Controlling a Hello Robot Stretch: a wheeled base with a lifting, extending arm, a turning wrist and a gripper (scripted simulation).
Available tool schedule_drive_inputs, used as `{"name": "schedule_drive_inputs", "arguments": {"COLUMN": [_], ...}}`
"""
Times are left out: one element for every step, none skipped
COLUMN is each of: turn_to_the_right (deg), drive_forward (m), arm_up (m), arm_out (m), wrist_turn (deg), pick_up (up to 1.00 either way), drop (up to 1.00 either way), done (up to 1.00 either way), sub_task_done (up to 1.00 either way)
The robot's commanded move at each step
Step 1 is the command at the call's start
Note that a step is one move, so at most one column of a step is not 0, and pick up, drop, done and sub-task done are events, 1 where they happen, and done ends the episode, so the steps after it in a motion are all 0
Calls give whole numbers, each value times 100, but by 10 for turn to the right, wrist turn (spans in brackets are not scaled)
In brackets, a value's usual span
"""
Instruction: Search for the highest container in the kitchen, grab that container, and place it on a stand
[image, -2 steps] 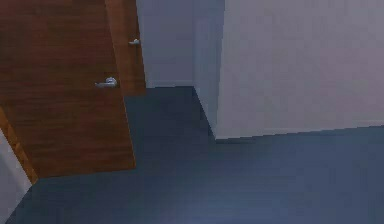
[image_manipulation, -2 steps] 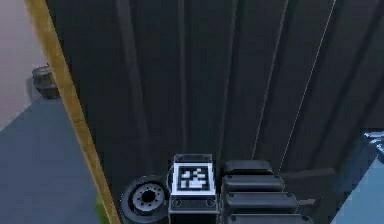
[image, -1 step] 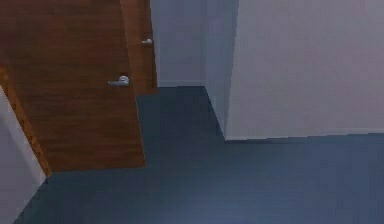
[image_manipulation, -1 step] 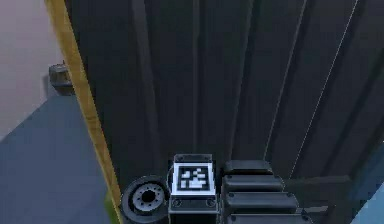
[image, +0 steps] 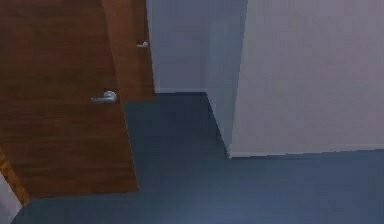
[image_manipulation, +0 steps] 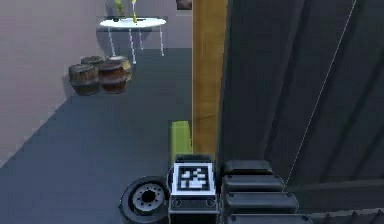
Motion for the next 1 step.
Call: {"name": "schedule_drive_inputs", "arguments": {"turn_to_the_right": [150], "drive_forward": [0], "arm_up": [0], "arm_out": [0], "wrist_turn": [0], "pick_up": [0], "drop": [0], "done": [0], "sub_task_done": [0]}}
